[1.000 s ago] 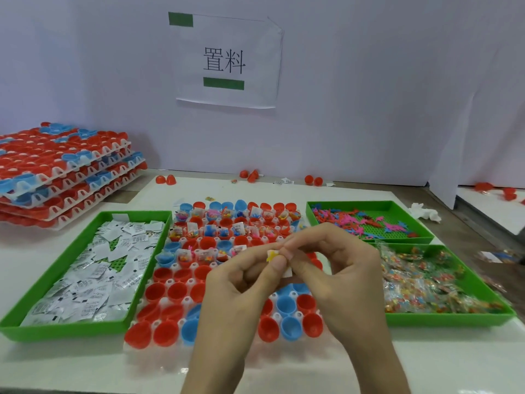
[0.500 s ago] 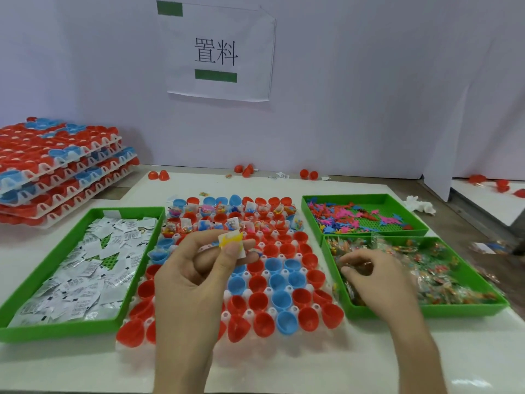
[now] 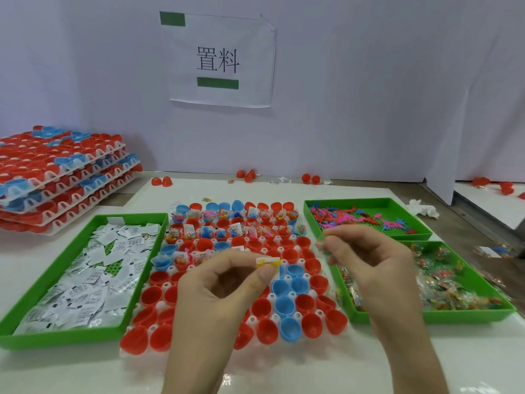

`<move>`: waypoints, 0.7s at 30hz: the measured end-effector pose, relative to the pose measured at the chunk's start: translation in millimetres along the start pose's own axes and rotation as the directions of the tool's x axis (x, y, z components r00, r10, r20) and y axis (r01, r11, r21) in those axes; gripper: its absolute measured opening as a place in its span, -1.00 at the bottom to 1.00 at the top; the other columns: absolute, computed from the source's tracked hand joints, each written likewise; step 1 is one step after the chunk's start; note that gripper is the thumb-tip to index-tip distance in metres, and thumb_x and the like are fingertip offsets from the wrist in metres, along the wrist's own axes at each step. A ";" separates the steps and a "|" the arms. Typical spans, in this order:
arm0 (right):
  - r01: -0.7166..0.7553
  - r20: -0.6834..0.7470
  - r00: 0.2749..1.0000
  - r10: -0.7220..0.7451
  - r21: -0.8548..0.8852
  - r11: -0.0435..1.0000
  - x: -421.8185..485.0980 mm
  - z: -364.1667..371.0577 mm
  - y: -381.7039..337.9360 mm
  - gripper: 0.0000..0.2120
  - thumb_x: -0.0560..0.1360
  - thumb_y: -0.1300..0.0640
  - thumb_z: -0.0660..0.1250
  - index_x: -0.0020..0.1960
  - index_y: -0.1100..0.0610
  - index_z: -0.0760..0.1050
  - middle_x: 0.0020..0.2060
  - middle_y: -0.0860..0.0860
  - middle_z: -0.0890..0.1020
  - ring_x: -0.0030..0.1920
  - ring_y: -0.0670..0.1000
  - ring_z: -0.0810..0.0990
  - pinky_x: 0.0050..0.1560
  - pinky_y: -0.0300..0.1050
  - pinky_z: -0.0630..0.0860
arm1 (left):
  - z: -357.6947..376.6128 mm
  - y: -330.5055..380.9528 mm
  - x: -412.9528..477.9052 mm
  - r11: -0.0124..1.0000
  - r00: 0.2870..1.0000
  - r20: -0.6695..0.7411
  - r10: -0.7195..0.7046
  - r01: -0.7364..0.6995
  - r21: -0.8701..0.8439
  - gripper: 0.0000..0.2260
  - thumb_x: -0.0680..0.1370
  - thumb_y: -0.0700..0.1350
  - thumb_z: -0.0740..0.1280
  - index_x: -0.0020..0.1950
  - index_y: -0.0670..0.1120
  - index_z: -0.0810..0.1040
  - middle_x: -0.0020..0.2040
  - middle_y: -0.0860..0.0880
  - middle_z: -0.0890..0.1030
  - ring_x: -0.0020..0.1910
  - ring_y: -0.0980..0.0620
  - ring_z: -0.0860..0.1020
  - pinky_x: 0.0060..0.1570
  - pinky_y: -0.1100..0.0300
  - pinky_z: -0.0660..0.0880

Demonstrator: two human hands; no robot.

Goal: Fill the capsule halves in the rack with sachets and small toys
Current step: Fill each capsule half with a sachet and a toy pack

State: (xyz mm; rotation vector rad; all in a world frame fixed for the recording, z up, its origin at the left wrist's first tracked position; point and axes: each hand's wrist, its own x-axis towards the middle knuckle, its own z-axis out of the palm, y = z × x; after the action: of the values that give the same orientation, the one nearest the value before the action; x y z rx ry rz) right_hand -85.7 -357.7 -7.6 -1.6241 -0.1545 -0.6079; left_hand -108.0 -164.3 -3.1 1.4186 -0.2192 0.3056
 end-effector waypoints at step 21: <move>-0.018 0.550 0.834 0.040 -0.046 0.999 -13.3 14.3 -28.5 -0.89 0.44 0.15 0.52 -0.05 0.00 0.69 -0.16 0.02 0.73 -0.11 0.05 0.72 -0.06 -0.14 0.63 | -14.9 -2.1 -1.7 0.943 0.976 0.197 0.095 -0.151 0.297 -0.62 0.28 -0.02 0.55 0.05 0.24 0.60 -0.30 0.00 0.60 -0.31 0.04 0.61 -0.25 0.30 0.56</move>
State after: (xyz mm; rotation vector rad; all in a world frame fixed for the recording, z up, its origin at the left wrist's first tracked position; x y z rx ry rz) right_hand -105.4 -336.2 11.0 -1.8017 -0.5456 -0.0986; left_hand -109.4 -149.9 -7.7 1.7514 -0.4245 0.3251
